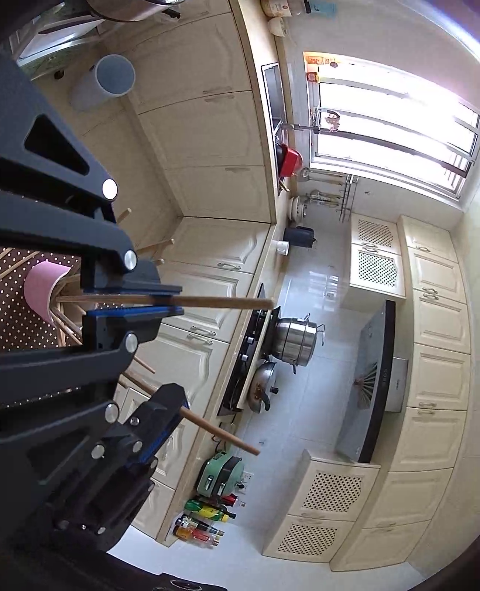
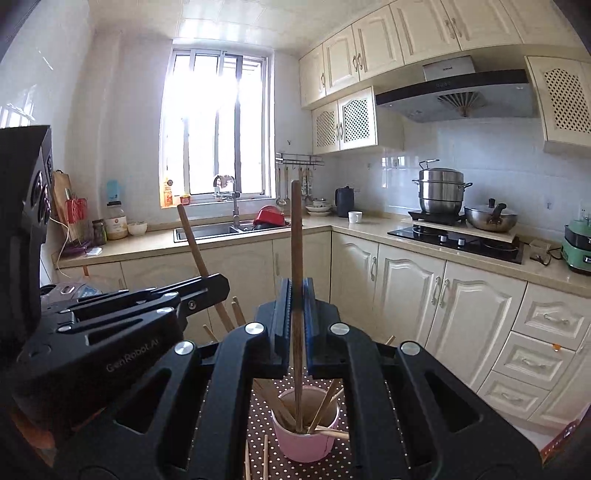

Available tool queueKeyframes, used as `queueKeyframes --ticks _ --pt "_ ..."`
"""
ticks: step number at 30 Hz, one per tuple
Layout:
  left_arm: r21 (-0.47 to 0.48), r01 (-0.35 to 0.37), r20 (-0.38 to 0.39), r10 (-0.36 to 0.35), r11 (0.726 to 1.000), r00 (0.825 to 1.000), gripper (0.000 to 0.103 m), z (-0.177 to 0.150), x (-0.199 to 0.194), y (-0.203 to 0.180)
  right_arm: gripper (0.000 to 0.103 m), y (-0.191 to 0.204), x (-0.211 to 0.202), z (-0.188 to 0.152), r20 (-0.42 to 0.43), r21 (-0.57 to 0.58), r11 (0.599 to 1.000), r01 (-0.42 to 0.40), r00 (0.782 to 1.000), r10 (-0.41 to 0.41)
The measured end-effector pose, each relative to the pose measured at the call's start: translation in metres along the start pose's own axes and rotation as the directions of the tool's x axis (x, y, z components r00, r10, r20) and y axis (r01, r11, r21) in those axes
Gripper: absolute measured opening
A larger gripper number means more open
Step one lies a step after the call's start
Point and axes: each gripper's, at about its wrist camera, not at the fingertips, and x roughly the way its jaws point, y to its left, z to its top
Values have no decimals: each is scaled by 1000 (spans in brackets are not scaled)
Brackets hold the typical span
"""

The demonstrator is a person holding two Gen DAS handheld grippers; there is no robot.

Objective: Organize utensils
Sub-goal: 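Lower the chopsticks into the pink cup and open both grippers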

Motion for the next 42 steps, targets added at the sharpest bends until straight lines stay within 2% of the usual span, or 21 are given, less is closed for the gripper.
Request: queueKeyframes --ticks 9,18,31,33,35,40,42 --pt "22 6 -67 -4 1000 998 6 -24 18 4 6 -5 8 -13 -41 22 1000 -5 999 6" --pt "68 -25 -62 29 997 998 6 -33 16 2 6 -6 12 -18 -70 33 999 -10 997 12" --pt "80 -32 -104 40 996 994 7 -38 20 5 6 -10 12 -23 -92 46 999 -10 996 14" --pt "92 -34 -125 46 995 991 11 -40 23 5 6 -9 12 -23 -96 48 999 -9 995 14" --pt "94 -42 -128 54 995 990 26 -42 24 6 6 -9 11 -24 -96 49 999 -8 995 12" --pt "86 -39 -123 50 995 991 29 -42 19 9 6 -8 11 -26 -105 52 999 -6 994 11" --pt "88 -44 -111 54 995 992 33 -41 15 10 6 -7 11 -27 -107 50 999 -5 994 10"
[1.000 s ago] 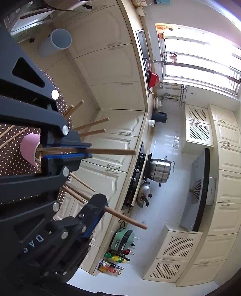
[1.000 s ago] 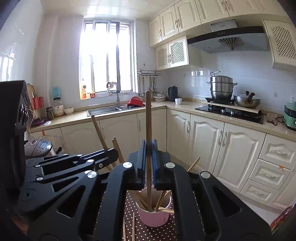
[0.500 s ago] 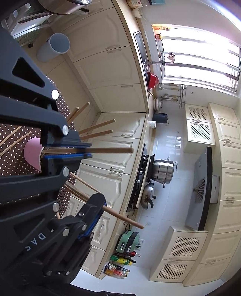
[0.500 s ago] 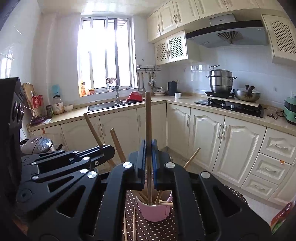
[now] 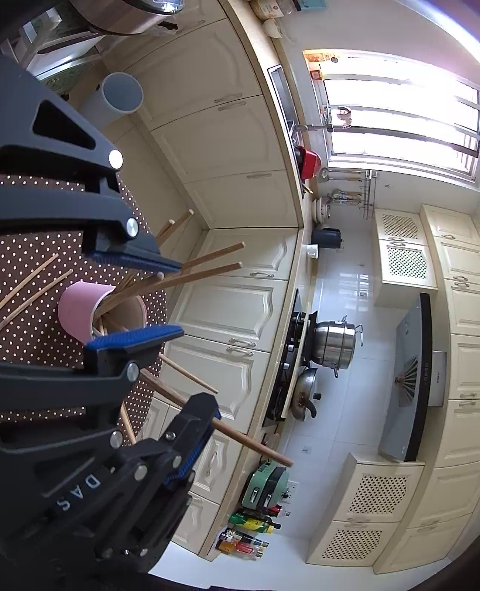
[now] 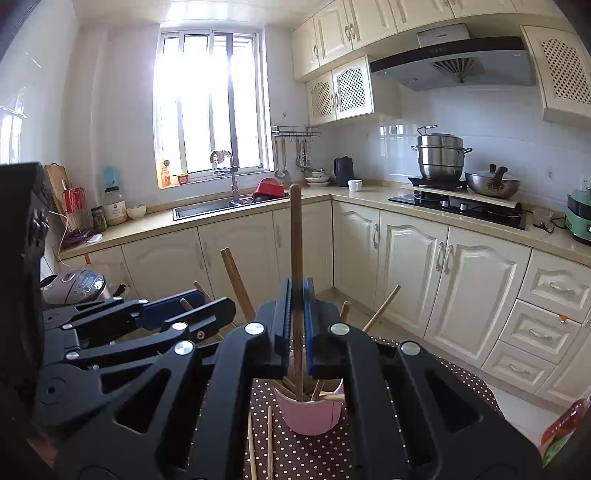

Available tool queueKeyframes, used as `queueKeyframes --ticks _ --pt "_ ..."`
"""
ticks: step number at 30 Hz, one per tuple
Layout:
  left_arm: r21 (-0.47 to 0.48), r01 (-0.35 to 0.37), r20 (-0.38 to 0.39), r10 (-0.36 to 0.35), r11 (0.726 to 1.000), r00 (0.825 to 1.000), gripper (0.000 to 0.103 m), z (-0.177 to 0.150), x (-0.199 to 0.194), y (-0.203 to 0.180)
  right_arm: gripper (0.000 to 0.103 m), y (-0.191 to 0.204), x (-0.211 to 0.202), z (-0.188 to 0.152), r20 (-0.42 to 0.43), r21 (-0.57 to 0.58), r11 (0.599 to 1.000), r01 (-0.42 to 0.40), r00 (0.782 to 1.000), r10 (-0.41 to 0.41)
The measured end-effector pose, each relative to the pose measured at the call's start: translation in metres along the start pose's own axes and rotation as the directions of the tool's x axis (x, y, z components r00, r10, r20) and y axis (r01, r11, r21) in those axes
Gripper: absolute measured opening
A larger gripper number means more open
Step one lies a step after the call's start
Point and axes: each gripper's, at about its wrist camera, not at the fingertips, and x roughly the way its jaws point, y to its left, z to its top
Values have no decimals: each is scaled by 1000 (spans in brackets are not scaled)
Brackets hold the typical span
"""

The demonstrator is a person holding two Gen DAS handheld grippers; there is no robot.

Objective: Organize utensils
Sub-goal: 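Lower the chopsticks into the pink cup and open both grippers, then move both open grippers back down to the last chopsticks on the table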

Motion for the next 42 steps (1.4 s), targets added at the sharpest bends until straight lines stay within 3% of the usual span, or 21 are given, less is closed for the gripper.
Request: queueKeyframes --ticks 3,16,28,42 --pt "-2 -29 33 29 1000 999 42 -1 -11 4 6 1 0 -2 -1 2 1000 1 1000 -1" --pt "15 -174 99 172 985 980 53 -10 -39 21 7 8 10 -18 -50 -5 1000 12 999 -12" --pt "4 -195 54 195 981 979 54 -19 -36 36 7 6 24 -35 -115 -7 999 43 992 -43" --pt "9 -209 53 209 978 977 54 -29 -40 39 7 4 24 -39 -122 2 998 56 991 -55"
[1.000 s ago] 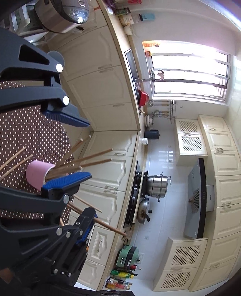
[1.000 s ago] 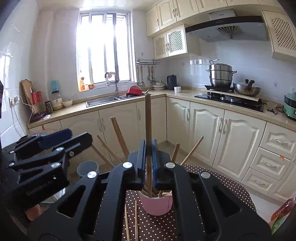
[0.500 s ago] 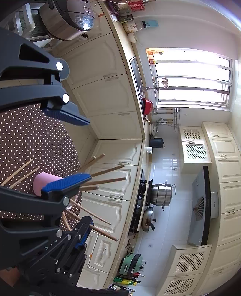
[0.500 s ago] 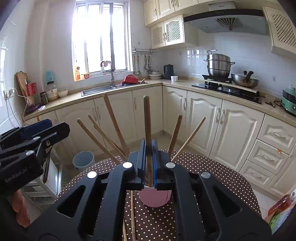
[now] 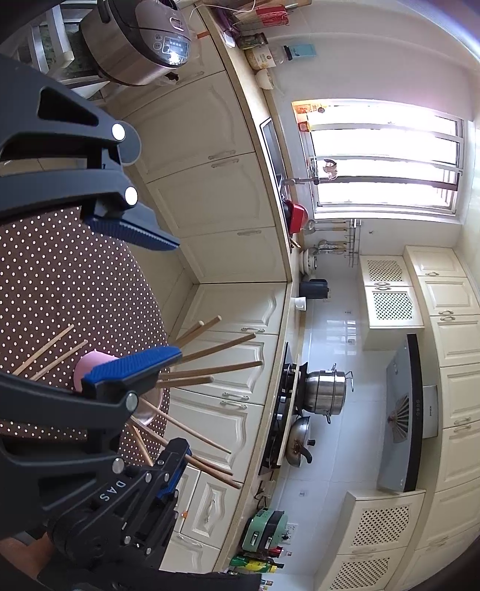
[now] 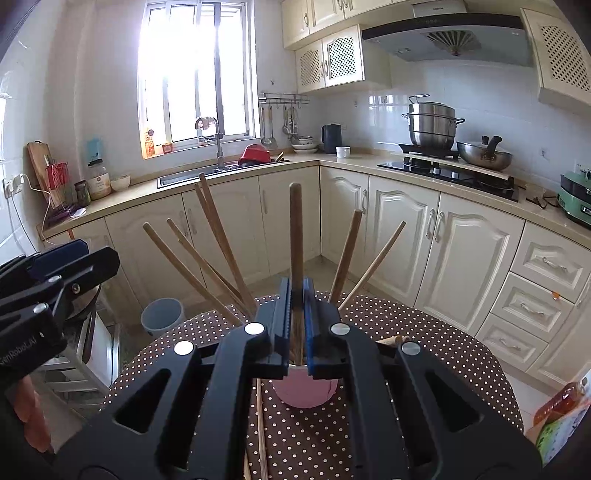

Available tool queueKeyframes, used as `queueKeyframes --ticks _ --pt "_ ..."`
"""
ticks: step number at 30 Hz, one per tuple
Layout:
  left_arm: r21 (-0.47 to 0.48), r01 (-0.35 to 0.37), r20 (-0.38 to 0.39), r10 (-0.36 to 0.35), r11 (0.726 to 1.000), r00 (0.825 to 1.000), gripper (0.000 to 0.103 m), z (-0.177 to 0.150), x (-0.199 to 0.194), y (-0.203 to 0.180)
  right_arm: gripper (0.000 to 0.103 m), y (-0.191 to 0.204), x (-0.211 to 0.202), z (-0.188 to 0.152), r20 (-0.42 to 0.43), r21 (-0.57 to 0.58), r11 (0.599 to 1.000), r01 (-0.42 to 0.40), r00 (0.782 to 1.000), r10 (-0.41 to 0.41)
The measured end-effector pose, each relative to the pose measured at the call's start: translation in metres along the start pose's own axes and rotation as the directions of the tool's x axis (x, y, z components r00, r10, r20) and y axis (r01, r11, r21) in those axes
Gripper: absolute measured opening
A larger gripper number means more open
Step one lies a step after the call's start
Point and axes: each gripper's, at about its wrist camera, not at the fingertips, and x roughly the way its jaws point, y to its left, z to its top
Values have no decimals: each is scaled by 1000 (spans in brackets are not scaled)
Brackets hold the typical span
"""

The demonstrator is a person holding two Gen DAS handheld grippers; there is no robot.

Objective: Organize utensils
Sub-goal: 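Move both open grippers back down to the last chopsticks on the table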

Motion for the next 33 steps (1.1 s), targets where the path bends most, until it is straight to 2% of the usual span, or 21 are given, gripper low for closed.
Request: queueKeyframes --ticks 15,28,29,33 --pt "23 -22 25 21 1000 999 66 -4 -17 -1 7 -3 -16 1 -1 18 1000 15 1000 -15" --pt "40 -5 35 3 999 999 68 -15 -49 1 7 1 -56 1 28 29 999 25 999 -26" --pt "41 1 34 -3 999 999 68 -17 -52 2 9 2 -59 0 30 30 999 24 999 -25" --pt "41 14 22 -15 999 1000 68 -24 -61 8 36 6 -77 -6 54 28 1000 11 998 -12"
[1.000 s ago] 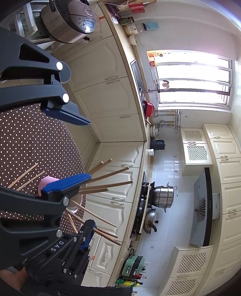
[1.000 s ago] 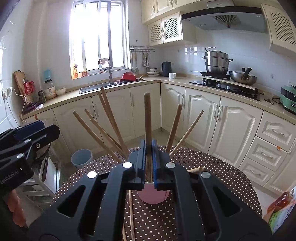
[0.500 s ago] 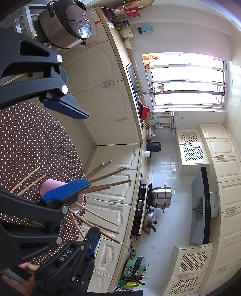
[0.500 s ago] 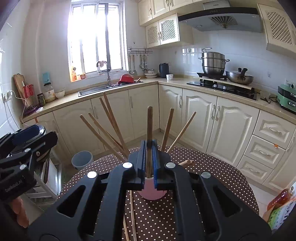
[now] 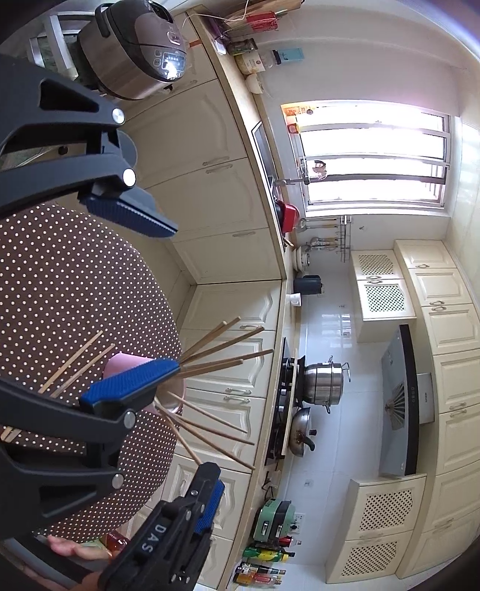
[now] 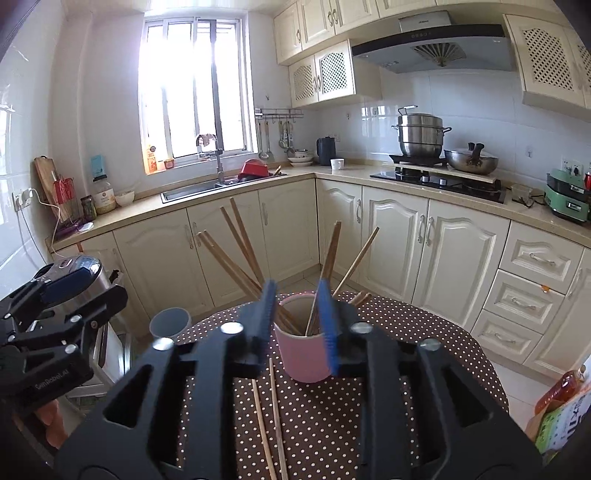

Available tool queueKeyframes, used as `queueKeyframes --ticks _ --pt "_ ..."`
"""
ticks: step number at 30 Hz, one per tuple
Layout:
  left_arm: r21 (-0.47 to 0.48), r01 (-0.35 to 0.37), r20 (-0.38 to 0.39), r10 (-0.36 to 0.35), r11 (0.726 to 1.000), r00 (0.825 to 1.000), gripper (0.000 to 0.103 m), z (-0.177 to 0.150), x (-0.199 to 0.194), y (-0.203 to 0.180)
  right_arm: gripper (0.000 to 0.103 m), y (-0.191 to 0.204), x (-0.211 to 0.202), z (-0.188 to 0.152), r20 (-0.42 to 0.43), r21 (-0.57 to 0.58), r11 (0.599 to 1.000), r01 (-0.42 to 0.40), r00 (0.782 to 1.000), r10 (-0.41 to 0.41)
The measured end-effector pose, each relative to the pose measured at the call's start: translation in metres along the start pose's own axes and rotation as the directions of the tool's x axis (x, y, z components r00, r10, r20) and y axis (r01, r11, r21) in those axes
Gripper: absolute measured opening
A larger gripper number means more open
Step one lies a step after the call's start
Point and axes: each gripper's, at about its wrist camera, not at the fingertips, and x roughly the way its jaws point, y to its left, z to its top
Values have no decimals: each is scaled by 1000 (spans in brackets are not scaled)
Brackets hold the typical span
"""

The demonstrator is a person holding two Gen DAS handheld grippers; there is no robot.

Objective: Organize utensils
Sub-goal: 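Move both open grippers back down to the last chopsticks on the table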

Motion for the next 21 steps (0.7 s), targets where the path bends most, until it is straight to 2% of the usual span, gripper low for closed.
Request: queueKeyframes --ticks 1,7,11,15,18,21 --pt "-1 2 -5 -2 1000 1000 68 -2 -2 1 41 1 -5 -2 8 -3 1000 -4 1000 4" --pt "-12 37 -43 -37 999 998 68 -16 -8 5 47 5 -32 -13 45 -23 1000 -9 999 10" --pt "-13 49 -82 -50 999 995 68 -26 -2 2 48 6 -41 -22 55 -42 999 -2 998 5" --pt "-6 49 -123 -50 999 991 68 -36 9 -4 48 1 -39 -37 29 -39 999 -11 1000 12" --pt "-4 55 -171 -55 998 984 68 -46 21 -9 49 -4 -30 -49 -2 -35 999 -7 1000 7" --pt "4 75 -264 -72 997 962 68 -60 43 -15 49 -12 -17 -62 -44 -23 1000 -5 999 4"
